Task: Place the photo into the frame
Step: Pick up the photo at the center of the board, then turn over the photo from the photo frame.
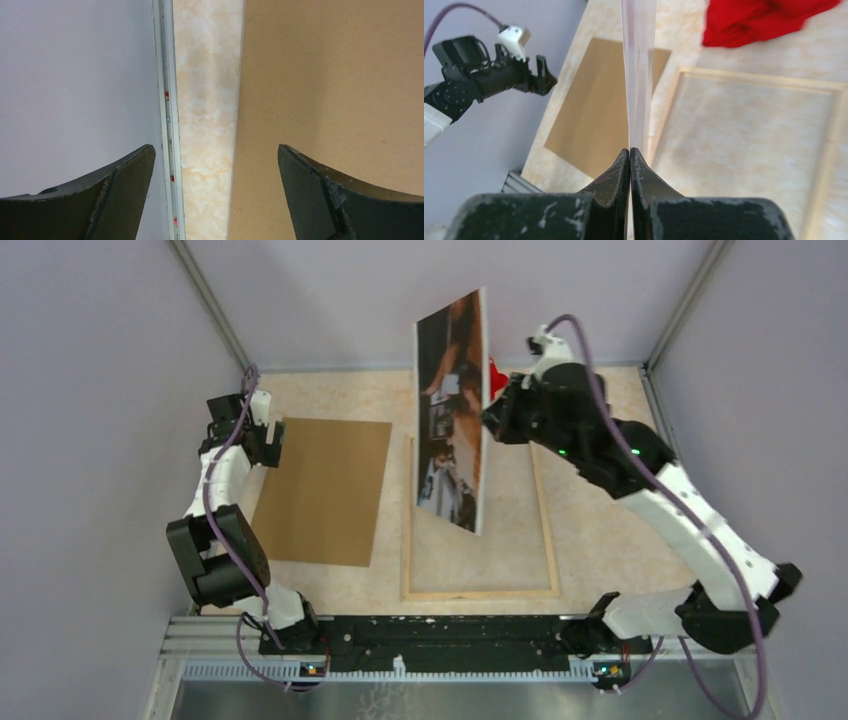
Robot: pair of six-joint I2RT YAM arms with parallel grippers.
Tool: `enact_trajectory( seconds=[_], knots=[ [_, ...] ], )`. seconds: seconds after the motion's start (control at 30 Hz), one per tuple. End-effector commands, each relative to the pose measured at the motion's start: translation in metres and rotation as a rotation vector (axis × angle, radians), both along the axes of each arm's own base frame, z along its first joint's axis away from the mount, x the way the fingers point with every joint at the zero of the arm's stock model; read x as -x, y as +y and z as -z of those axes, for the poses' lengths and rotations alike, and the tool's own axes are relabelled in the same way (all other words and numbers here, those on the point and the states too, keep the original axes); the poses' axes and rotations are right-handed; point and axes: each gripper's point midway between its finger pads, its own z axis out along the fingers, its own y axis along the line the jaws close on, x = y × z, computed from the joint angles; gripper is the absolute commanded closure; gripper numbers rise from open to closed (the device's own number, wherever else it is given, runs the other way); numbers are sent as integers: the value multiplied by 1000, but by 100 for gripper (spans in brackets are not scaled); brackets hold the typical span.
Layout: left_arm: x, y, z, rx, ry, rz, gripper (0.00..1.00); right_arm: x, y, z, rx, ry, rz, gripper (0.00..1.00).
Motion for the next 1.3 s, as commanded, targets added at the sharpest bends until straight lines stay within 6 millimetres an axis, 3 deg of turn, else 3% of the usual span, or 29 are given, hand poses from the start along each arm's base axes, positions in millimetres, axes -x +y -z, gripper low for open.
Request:
enact_trajectory(
  seconds=[0.0, 0.07, 0.13, 0.23, 0.4, 0.6, 0.73, 1.0, 1.13, 1.27],
  knots=[
    [1, -14, -16, 50, -57, 35, 1, 43, -104, -1, 297, 26, 127, 100],
    [3, -19, -12, 73, -50, 41, 1, 55, -124, -5, 358, 42, 143, 100],
    [4, -27, -10, 113, -48, 63, 1, 60, -134, 4, 438, 89, 144, 100],
    [6, -42, -15, 158, -74, 121, 1, 59, -130, 26, 523, 166, 122, 100],
    [4, -47, -21, 175, -84, 143, 1, 56, -93, 44, 598, 192, 49, 100],
    [6, -45, -14, 172, -61, 142, 1, 53, -52, 93, 758, 297, -33, 100],
    [8, -46, -10, 174, -56, 141, 1, 50, -17, 118, 670, 340, -80, 100],
    [13, -43, -4, 150, -43, 140, 1, 39, 57, 144, 494, 426, -157, 100],
    [16, -45, -1, 145, -30, 157, 1, 49, 83, 176, 443, 524, -227, 100],
    [17, -45, 2, 140, -23, 164, 1, 51, 88, 196, 424, 577, -211, 100]
  ],
)
